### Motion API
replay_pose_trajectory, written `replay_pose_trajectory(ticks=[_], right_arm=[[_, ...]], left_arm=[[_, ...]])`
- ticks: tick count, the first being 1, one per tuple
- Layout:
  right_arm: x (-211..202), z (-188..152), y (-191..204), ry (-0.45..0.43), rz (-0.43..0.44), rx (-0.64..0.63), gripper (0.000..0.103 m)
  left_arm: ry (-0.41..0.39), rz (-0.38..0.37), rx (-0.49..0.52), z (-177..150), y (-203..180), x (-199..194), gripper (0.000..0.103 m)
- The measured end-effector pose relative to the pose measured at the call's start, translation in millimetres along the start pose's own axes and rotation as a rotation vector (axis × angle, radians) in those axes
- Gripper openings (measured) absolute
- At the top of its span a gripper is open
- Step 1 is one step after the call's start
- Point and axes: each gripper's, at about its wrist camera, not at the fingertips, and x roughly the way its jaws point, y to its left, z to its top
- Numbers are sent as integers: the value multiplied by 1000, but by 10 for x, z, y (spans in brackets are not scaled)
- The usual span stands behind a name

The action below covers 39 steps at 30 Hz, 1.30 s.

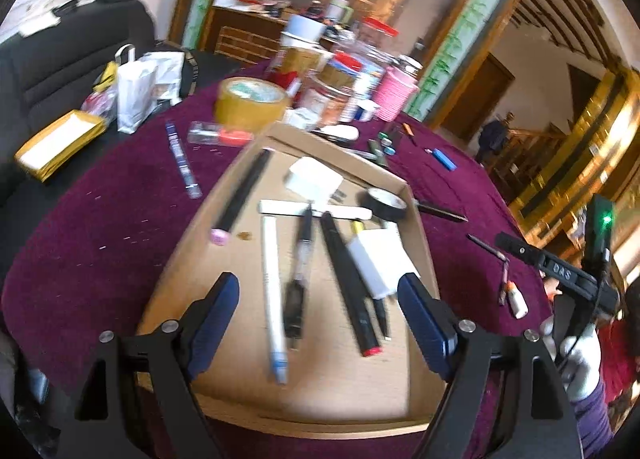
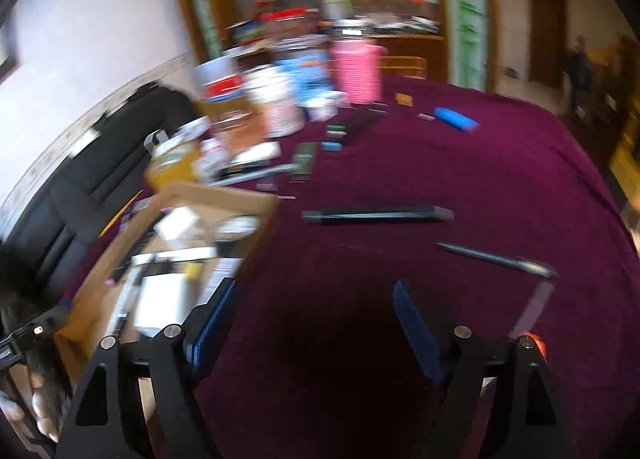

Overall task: Organize rigid objects
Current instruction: 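Grasp the clear pen with silver clip with left while right grasps the white glue bottle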

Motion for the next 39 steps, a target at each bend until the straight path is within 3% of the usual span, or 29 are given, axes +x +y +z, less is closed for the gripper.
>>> replay_pose_trajectory(ticks=[5, 10, 14, 19, 22, 24, 26, 29, 34, 39], right_arm=[[-189, -116, -890, -12, -70, 176, 83], [-199, -241, -1465, 0, -98, 277, 83], [-107, -371, -1572, 69, -119, 261, 82], [-161, -494, -1451, 87, -127, 174, 82], [-120, -516, -1390, 95, -137, 148, 64], [-64, -542, -1362, 113, -151, 130, 35], [-28, -585, -1343, 122, -139, 120, 29], [-76, -600, -1416, 121, -111, 145, 29], [-245, -662, -1766, 75, -149, 234, 29], [-398, -744, -2071, -19, -24, 370, 30]], left_arm=[[43, -52, 129, -49, -476, 102, 81], [109, -108, 204, -121, -964, 283, 81], [160, -131, 266, -227, -1331, 420, 81], [203, -144, 330, -299, -1664, 571, 81], [207, -131, 370, -305, -1861, 677, 81], [212, -116, 401, -305, -1979, 747, 81], [226, -118, 429, -307, -2108, 844, 81], [238, -122, 468, -310, -2307, 977, 81], [218, -125, 577, -377, -2772, 1303, 81], [251, -107, 687, -493, -3190, 1798, 80]])
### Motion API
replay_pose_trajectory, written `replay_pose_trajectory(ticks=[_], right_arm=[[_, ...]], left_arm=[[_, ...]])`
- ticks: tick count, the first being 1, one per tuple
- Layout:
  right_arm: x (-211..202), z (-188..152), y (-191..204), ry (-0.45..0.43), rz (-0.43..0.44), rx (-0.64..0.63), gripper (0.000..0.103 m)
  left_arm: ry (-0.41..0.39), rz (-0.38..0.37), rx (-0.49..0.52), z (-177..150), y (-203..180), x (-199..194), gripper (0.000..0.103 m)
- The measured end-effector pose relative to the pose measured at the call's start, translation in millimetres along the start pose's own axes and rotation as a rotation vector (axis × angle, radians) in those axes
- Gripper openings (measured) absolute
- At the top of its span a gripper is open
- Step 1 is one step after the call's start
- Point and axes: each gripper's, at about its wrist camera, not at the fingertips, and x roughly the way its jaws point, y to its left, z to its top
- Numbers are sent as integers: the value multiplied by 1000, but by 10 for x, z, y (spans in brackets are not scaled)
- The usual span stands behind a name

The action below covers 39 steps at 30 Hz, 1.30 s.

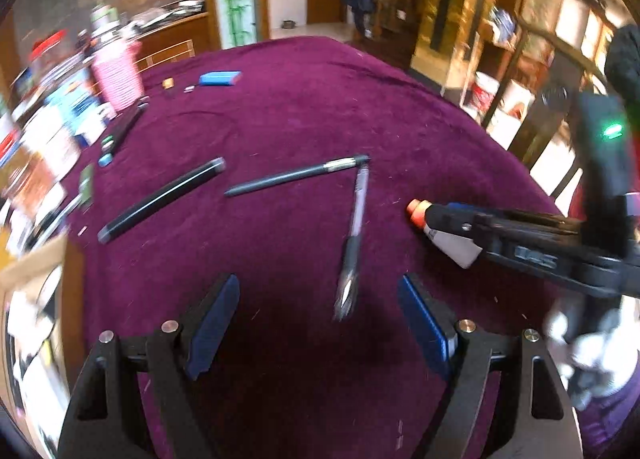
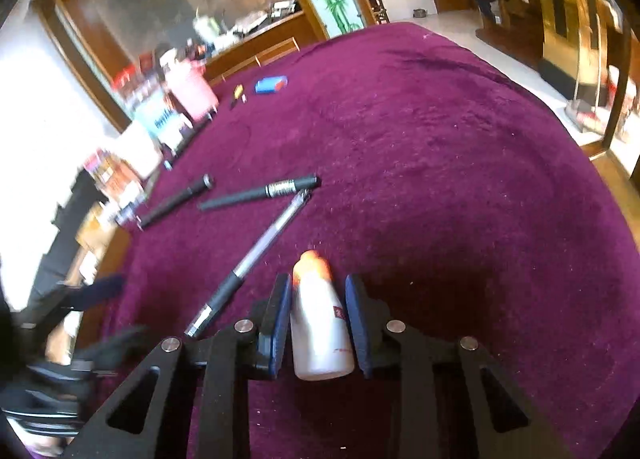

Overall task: Organize rigid objects
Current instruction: 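Grasp the clear pen with silver clip with left while right grasps the white glue bottle, then lower the clear pen into the tray with left while right carries the glue bottle over it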

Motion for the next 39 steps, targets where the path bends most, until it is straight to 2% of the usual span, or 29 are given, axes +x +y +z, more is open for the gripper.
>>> replay_pose_trajectory(ticks=[3, 6, 7, 9, 11, 13, 15, 19, 22, 27, 29, 31, 33, 37, 39], right_arm=[[1, -6, 33, -6, 9, -5, 30], [28, -4, 20, 9, 20, 0, 30], [33, -5, -1, 15, 20, 6, 30], [75, -1, -22, 35, 27, 16, 30], [86, -2, -23, 39, 30, 17, 30], [89, -1, -32, 40, 33, 20, 30], [87, -3, -34, 41, 34, 21, 30], [89, -3, -24, 44, 33, 17, 31], [104, 4, 17, 50, 28, -4, 37], [145, -24, 253, 67, -105, -121, 36], [162, -44, 337, 71, -173, -163, 29], [156, -40, 343, 76, -184, -163, 29], [115, -33, 326, 77, -157, -131, 29], [-32, -18, 447, 62, -30, -84, 29], [-75, -9, 619, 70, 61, -85, 29]], left_arm=[[29, 65, 80, 112, -153, 323, 78], [49, 71, 113, 168, -225, 529, 43], [50, 71, 114, 186, -234, 554, 28], [67, 30, 107, 202, -273, 592, 10], [64, 65, 142, 185, -359, 596, 9], [67, 58, 146, 159, -375, 573, 9], [76, 24, 96, 143, -268, 510, 9], [39, -15, 1, 63, -67, 204, 9], [-5, -35, -50, -43, 100, -74, 9], [-83, -75, -123, -242, 343, -581, 10], [-115, -69, -146, -373, 469, -799, 10], [-136, -64, -188, -519, 661, -988, 10], [-149, -45, -237, -665, 875, -1147, 10], [-201, 35, -347, -1042, 1385, -1538, 10], [-218, 78, -405, -1226, 1627, -1685, 10]])
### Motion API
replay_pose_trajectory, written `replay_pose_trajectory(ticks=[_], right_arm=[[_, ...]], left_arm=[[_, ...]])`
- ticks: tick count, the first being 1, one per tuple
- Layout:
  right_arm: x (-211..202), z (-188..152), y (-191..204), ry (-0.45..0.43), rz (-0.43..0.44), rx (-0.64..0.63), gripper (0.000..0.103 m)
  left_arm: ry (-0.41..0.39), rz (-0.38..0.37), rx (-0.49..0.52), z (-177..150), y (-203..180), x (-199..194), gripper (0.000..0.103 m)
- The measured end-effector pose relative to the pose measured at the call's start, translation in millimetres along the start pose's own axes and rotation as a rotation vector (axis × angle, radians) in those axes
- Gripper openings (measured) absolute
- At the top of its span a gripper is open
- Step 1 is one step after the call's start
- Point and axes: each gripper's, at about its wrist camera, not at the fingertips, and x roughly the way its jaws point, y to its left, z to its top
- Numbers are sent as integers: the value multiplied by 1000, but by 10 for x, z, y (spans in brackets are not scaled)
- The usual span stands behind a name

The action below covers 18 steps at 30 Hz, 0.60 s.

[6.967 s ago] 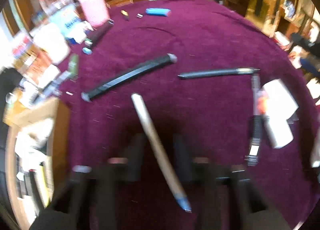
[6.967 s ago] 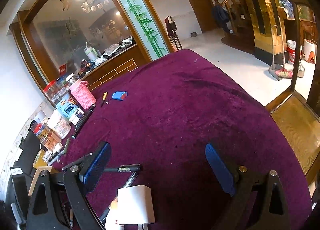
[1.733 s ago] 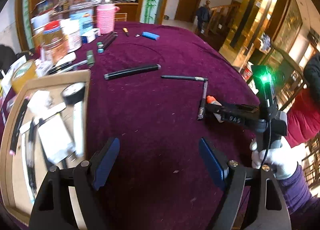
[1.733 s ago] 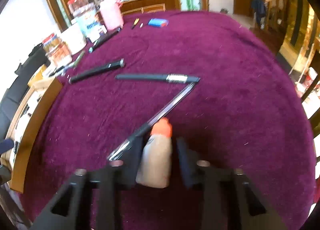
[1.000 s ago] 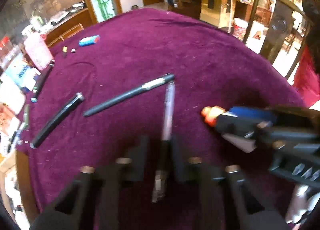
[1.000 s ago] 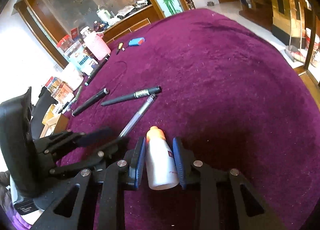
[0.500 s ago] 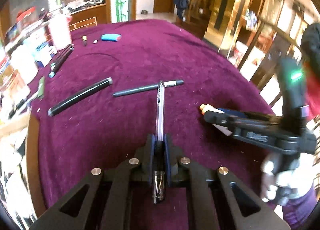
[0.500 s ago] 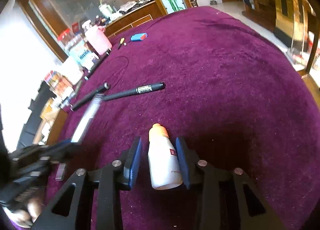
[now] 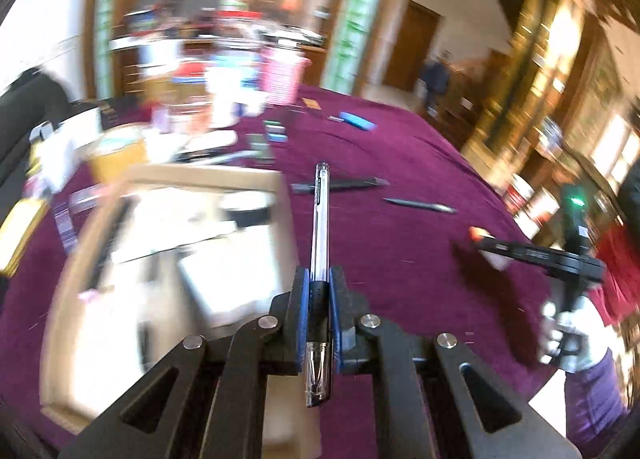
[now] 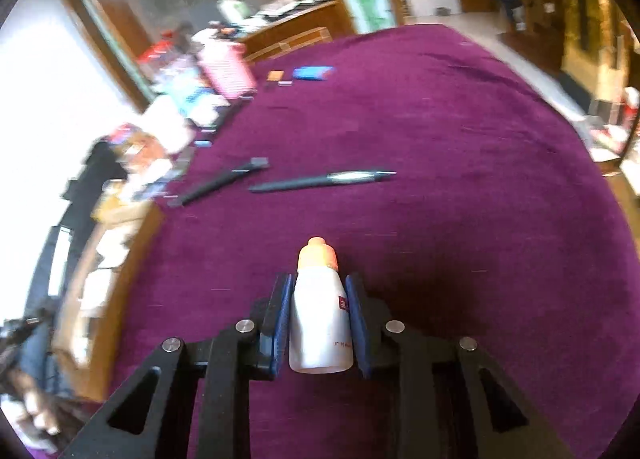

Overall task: Organize rigid objects
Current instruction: 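Lower the clear pen into the tray with left while right carries the glue bottle over it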

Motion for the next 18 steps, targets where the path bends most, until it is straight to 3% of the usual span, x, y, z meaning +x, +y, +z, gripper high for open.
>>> replay_pose_trajectory(ticks=[6, 13, 18], right_arm=[[58, 13, 742, 48, 159, -72, 29], [405, -202, 1711, 161, 315, -162, 30], [700, -493, 2358, 258, 356, -260, 30]], left_arm=[[-15, 93, -148, -212, 733, -209, 10], [49, 160, -209, -427, 1067, -54, 10], [77, 187, -248, -498, 1227, 56, 10]])
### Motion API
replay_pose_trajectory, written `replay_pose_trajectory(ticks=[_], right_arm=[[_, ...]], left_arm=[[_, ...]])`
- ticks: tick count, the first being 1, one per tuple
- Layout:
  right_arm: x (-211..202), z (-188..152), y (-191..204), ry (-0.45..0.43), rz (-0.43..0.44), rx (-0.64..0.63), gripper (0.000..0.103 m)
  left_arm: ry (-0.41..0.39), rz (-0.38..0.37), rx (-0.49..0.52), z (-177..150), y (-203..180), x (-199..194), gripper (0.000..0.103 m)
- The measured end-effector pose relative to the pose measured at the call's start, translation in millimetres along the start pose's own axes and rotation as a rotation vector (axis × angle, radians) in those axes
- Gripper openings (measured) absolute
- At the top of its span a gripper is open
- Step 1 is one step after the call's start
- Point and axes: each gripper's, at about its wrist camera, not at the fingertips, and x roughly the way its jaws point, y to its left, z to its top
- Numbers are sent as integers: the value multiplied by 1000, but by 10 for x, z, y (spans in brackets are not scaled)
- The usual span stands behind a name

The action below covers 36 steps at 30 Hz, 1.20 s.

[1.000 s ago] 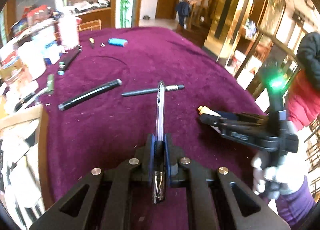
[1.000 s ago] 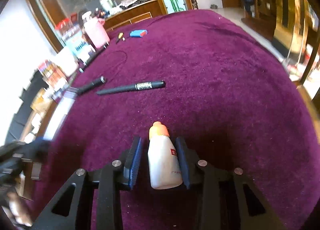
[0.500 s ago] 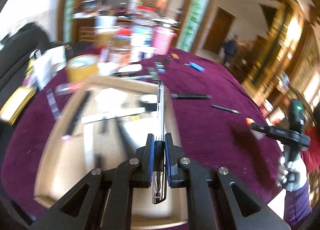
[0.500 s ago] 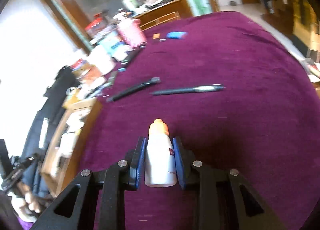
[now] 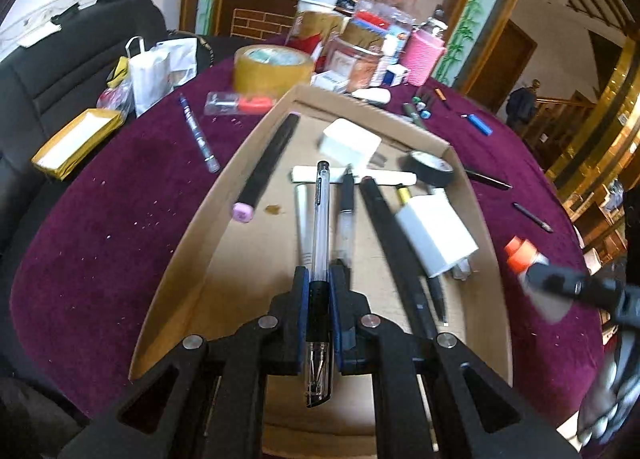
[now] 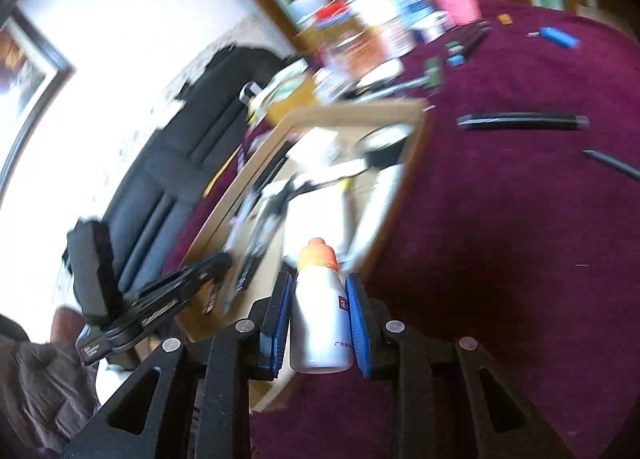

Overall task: Organize rigid objects
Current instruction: 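Lower the clear pen into the tray with left while right carries the glue bottle over it, then lower the white glue bottle into the tray and open the right gripper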

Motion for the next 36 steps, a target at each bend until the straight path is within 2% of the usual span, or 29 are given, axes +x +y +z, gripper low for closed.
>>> replay_pose_trajectory(ticks=[6, 8, 9, 10, 14, 15, 16, 18, 19, 26, 29, 36], right_arm=[[348, -84, 398, 50, -18, -101, 30], [435, -103, 465, 68, -30, -125, 30], [478, -106, 488, 76, -34, -133, 30], [531, -113, 517, 83, -39, -141, 30], [699, -159, 610, 89, -63, -194, 32], [705, -159, 629, 82, -72, -207, 38], [740, -149, 647, 81, -81, -217, 42], [742, -174, 680, 73, -71, -238, 59], [732, -189, 688, 65, -73, -249, 60], [535, -251, 671, 10, -93, -275, 63], [455, -249, 613, -14, -91, -256, 67], [348, -261, 471, -35, -82, -206, 67]], left_arm=[[6, 0, -21, -1, 82, 94, 10], [-8, -9, -33, 12, 103, 72, 13], [-15, -17, -38, 20, 112, 54, 20], [-29, -23, -45, 31, 120, 15, 32], [-90, -7, -48, 58, 123, -160, 56], [-108, 19, -44, 66, 119, -204, 67], [-129, 46, -41, 70, 111, -251, 73], [-155, 66, -35, 79, 96, -317, 74], [-163, 72, -29, 83, 82, -341, 74], [-176, 98, 12, 97, -78, -379, 74], [-185, 123, 35, 83, -151, -395, 75], [-207, 160, 74, 71, -298, -469, 76]])
